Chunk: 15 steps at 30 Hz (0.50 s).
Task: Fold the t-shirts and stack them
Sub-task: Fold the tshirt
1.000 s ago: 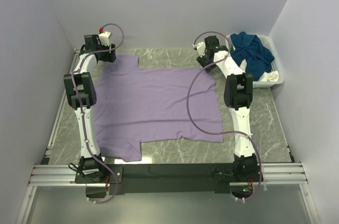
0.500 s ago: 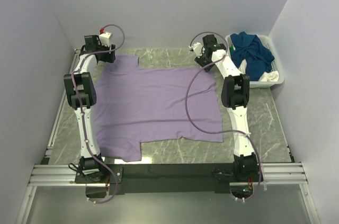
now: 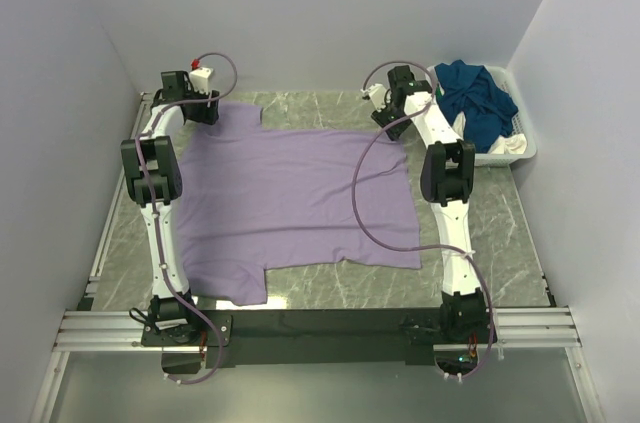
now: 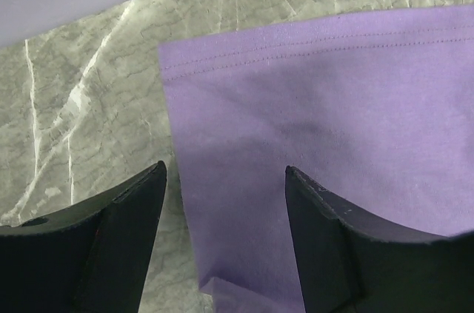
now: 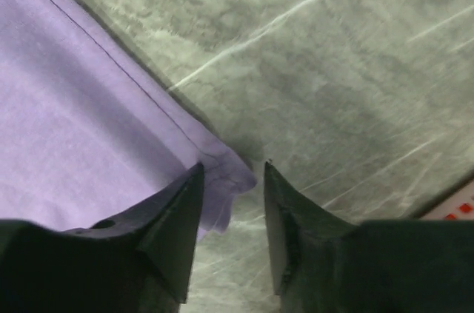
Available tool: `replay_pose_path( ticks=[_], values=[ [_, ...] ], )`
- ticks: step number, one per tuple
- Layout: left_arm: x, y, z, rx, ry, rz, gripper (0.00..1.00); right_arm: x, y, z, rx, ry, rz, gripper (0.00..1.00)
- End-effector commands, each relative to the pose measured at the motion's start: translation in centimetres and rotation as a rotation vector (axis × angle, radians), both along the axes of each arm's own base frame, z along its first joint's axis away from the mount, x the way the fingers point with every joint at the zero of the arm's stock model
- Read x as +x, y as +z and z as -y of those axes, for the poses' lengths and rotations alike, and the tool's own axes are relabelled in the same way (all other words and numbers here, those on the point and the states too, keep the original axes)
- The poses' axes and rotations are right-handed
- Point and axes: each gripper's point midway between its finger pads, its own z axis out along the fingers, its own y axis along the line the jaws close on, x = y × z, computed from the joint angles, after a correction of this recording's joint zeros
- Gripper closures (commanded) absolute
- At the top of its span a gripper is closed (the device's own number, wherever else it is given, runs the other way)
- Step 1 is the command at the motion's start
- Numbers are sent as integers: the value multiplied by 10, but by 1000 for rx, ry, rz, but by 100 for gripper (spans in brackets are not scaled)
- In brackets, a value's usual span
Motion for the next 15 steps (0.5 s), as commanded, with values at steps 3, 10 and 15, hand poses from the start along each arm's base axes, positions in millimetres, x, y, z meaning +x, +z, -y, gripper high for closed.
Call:
replay_pose_path(
  ticks=[3, 10, 15],
  values=[
    [4, 38, 6, -2, -23, 69, 30, -30, -29, 6, 7, -25, -156, 91],
    [23, 42, 1, -25, 22, 116, 33, -33, -27, 8, -1, -39, -122, 100],
    [41, 46, -1, -54, 65, 157, 34, -31, -25, 11, -12, -55, -93, 100]
  ],
)
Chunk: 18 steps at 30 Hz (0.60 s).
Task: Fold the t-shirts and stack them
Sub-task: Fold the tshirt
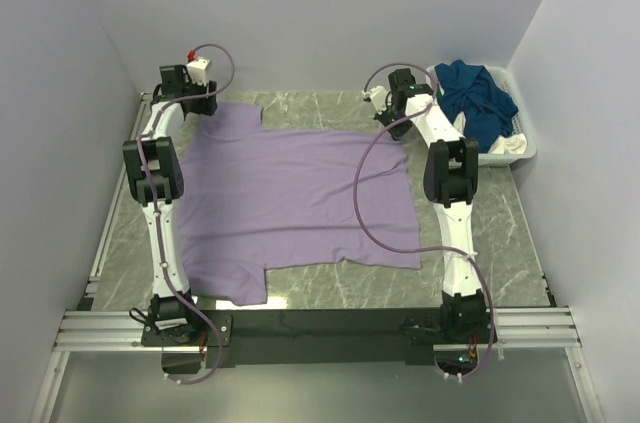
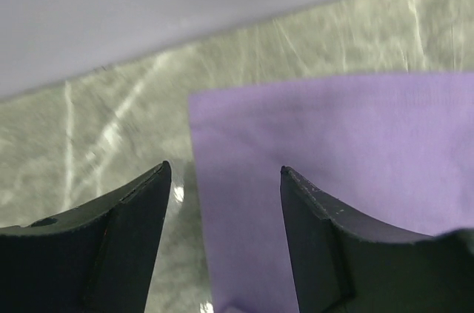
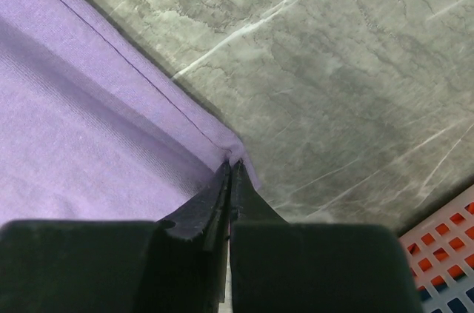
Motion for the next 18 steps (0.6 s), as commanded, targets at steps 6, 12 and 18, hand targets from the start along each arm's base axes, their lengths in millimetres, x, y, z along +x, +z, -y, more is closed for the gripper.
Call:
replay_pose_path(
  ticks=[6, 12, 18],
  values=[
    [30, 21, 1, -8, 22, 124, 33, -19, -21, 12, -40, -32, -78, 100],
    [31, 4, 5, 12, -9, 100, 33, -17, -14, 12, -51, -31, -57, 100],
    [37, 1, 7, 37, -30, 96, 36, -15, -4, 13, -55, -26, -39, 100]
  ],
)
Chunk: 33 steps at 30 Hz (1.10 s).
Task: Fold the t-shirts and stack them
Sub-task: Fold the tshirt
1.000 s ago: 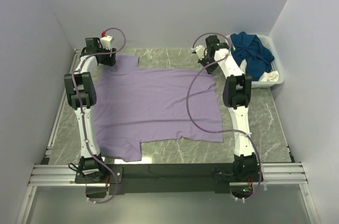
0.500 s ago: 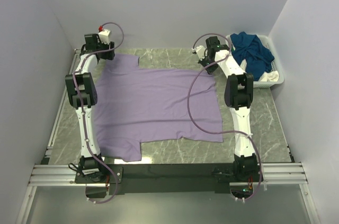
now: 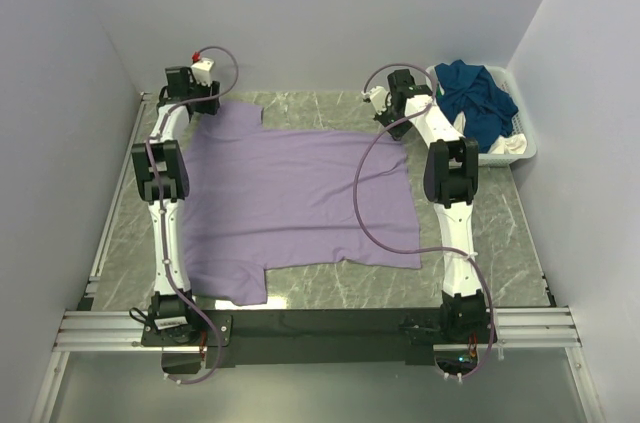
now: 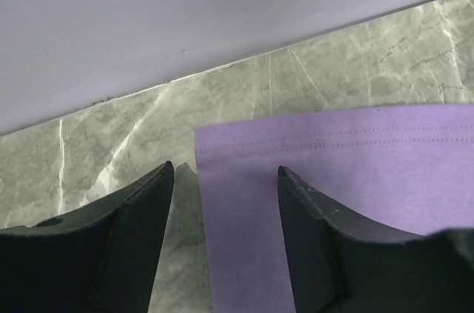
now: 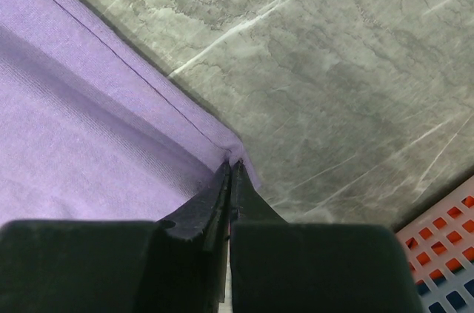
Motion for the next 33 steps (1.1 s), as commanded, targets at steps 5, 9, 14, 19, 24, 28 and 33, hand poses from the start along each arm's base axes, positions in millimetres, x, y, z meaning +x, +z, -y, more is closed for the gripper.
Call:
replay_pose_path(
  ticks=[5, 9, 14, 19, 24, 28, 33],
  values=[
    [-7, 2, 11, 48, -75, -47, 56, -15, 6, 11, -36, -5, -40, 100],
    [-26, -14, 14, 48, -110, -140, 68, -18, 9, 11, -46, 9, -46, 100],
    [-26, -5, 12, 49, -96, -119, 87, -19, 12, 12, -51, 17, -47, 100],
    [-29, 3, 16, 90, -110, -124, 100, -18, 20, 11, -45, 18, -22, 100],
    [-25, 28, 5, 115, -61, -37, 100, -10, 32, 8, -30, 12, 18, 100],
    [-12, 53, 7, 75, -63, 4, 100, -10, 33, 8, -25, 11, 22, 100],
    [-24, 50, 17, -18, -57, -49, 80, -15, 30, 9, -26, 18, 8, 100]
  ],
)
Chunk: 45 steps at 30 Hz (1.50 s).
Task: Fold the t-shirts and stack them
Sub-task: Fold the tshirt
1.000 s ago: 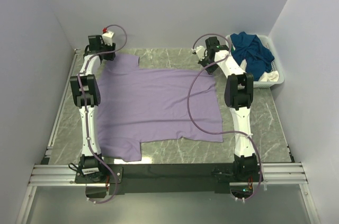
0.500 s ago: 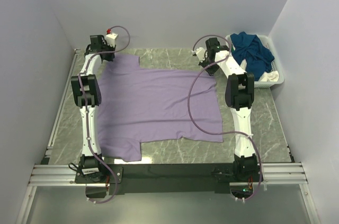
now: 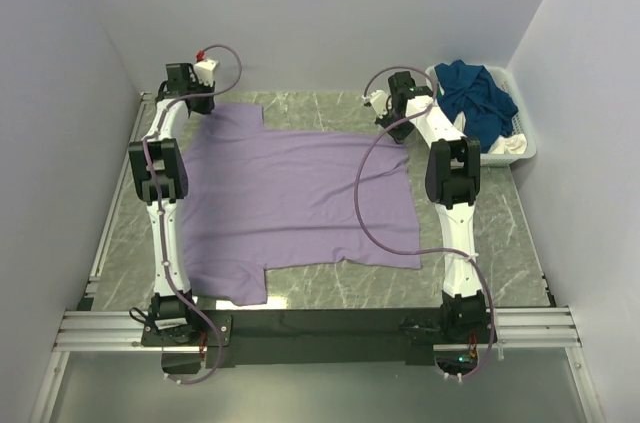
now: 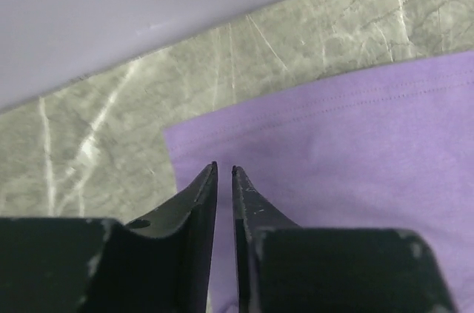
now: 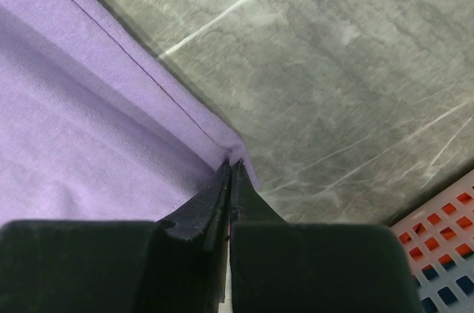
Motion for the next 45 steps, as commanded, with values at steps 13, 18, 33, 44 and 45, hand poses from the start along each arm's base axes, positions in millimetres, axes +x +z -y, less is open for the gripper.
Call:
replay_pose_path(
  ticks=[13, 18, 33, 44, 45],
  values=[
    [-5, 5, -5, -46, 113, -75, 35, -5, 25, 0, 13, -3, 19, 100],
    [-3, -2, -3, 5, 135, -83, 26, -7, 22, 0, 14, -2, 6, 100],
    [-56, -40, 7, -84, 73, -323, 53, -8, 28, 0, 8, 12, 6, 100],
    [-16, 53, -14, -71, 88, -18, 99, 8, 48, 3, 21, -43, 101, 100],
    [-11, 74, -14, -72, 88, 32, 99, 12, 52, 5, 21, -55, 118, 100]
  ],
)
